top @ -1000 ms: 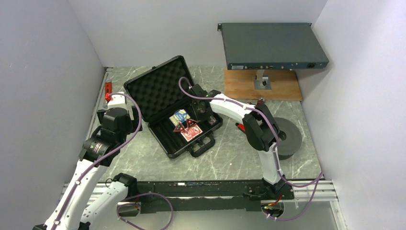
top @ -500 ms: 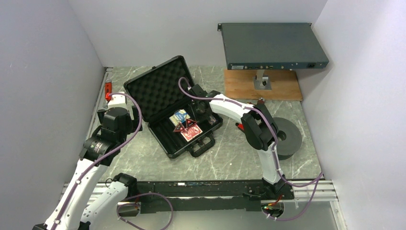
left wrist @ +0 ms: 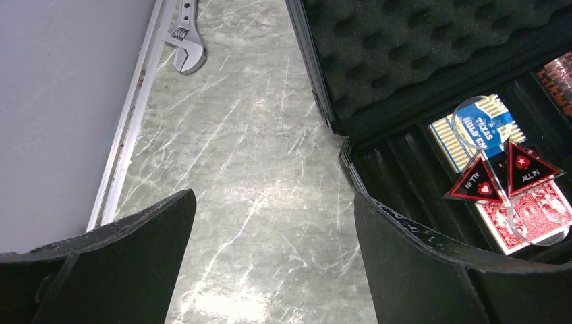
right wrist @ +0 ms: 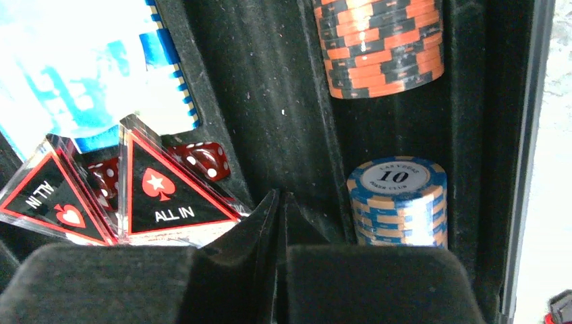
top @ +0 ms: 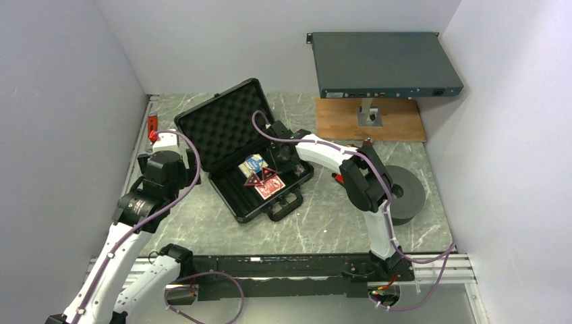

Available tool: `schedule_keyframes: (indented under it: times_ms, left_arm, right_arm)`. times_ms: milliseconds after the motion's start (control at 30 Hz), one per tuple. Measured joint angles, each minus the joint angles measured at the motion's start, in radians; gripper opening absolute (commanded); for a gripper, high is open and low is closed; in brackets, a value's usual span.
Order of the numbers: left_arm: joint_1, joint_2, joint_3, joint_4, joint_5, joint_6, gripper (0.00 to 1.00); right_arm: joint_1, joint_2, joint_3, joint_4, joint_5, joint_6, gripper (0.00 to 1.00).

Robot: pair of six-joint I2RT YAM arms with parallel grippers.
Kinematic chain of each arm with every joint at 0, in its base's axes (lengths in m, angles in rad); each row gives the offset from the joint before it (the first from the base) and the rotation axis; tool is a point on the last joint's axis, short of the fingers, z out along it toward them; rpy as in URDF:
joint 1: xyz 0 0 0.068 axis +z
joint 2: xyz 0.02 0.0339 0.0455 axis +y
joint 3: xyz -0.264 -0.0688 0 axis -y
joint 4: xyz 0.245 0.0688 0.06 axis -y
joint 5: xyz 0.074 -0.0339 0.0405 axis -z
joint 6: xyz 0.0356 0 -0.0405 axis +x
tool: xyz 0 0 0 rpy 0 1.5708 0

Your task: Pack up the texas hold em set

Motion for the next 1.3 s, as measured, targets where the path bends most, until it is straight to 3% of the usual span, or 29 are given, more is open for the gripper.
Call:
schedule_keyframes:
  times_ms: [200,367,500,633,733,1067,1300]
  left_arm:
    - [0.0,-0.023,0.0,0.001,0.0,-0.003,0.95]
    - [0.0,-0.074,0.0,0.01,0.0,-0.003,0.95]
    - [0.0,-0.079,0.0,0.016,0.0,-0.003,0.95]
    - [0.0,-0.08,0.0,0.017,0.001,-0.002,0.96]
    - [0.0,-0.09,-0.006,0.025,0.015,0.004,0.95]
    - [0.0,-0.149,-0.031,0.094,0.08,0.031,0.98]
    - [0.0,-0.082,-0.028,0.14,0.135,0.05,1.0]
  right_arm:
    - [0.003,-0.046,-0.008,-0.023,0.036,-0.003,0.32]
    - [0.005,-0.133,-0.002,-0.042,0.075,-0.014,0.57]
    - [0.005,-0.204,0.021,-0.053,0.1,-0.021,0.68]
    - [0.005,-0.286,0.022,-0.053,0.106,-0.025,0.88]
    - [0.005,-0.359,-0.002,-0.031,0.103,-0.03,0.98]
    - [0.005,-0.598,-0.236,0.079,0.135,-0.019,0.99]
    - [0.005,-0.801,-0.504,0.182,0.164,0.014,0.97]
